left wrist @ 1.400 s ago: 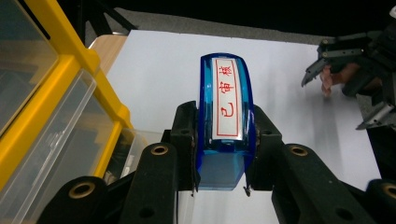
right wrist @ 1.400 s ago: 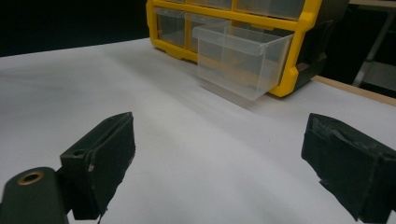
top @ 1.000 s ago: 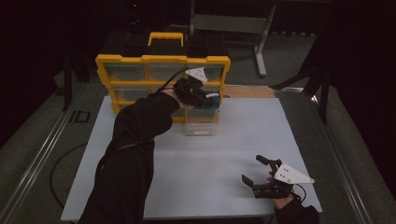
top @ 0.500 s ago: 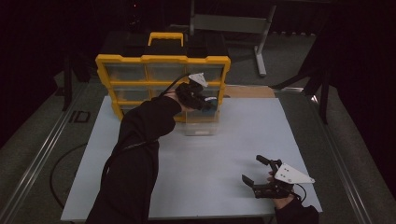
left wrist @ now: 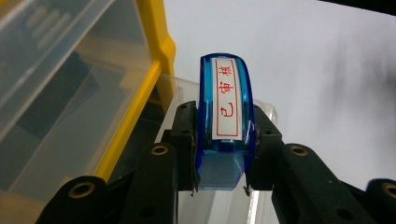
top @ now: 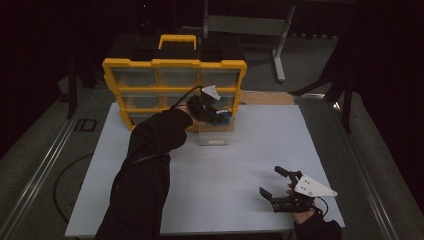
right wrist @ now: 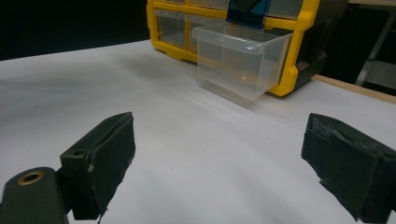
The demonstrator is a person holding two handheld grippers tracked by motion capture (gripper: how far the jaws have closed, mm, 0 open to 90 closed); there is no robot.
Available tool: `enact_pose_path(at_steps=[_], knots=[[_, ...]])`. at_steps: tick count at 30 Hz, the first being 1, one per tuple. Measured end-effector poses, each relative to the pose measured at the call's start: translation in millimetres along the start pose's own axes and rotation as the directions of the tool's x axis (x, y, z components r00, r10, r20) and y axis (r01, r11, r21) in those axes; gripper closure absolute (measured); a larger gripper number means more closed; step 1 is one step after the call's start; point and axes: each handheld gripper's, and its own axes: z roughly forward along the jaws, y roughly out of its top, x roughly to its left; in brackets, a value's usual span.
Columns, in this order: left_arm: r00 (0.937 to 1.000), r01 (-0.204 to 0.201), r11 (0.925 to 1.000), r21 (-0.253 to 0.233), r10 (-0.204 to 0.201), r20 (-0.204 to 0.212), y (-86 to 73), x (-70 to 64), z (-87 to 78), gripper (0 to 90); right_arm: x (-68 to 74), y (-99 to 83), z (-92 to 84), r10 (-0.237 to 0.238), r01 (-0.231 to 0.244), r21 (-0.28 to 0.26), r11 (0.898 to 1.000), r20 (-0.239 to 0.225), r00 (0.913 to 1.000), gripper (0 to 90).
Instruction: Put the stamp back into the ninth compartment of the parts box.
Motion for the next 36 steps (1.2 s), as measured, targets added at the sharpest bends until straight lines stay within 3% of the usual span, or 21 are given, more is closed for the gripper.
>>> enact_pose_path(at_steps=[10, 16, 26, 27, 30, 36], knots=[[0.9998, 0.02, 0.9996, 0.022, -0.02, 0.006, -13.3, 1.3, 8.4, 70.2, 0.3, 0.2, 0.0, -0.001, 0.001, 0.001, 1.0, 0.001, 1.0, 9.6], [0.9989, 0.041, 0.999, 0.021, -0.04, -0.023, -17.1, 1.8, 9.5, 70.1, 0.4, 0.0, 0.3, 0.0, 0.0, 0.001, 1.0, 0.0, 1.0, 9.6], [0.9981, 0.054, 0.9982, -0.025, -0.054, -0.03, -20.7, 1.1, 5.4, 69.5, 0.2, -0.1, 0.6, -0.001, 0.001, 0.002, 1.0, 0.0, 1.0, 9.6], [0.9977, 0.057, 0.9978, -0.035, -0.058, -0.035, -20.7, 0.9, 4.4, 68.2, 0.3, -0.2, 0.7, 0.001, -0.001, 0.002, 1.0, 0.0, 1.0, 9.6], [0.9966, 0.077, 0.9964, -0.037, -0.078, -0.026, -18.8, -0.7, 1.8, 53.1, 0.3, 0.0, 0.6, -0.002, 0.002, 0.004, 1.0, 0.001, 1.0, 9.6], [0.998, 0.062, 0.9978, -0.023, -0.063, -0.011, -17.4, -7.5, -1.1, 28.9, 0.4, 0.0, 0.7, -0.003, 0.003, 0.006, 1.0, 0.001, 1.0, 9.6]])
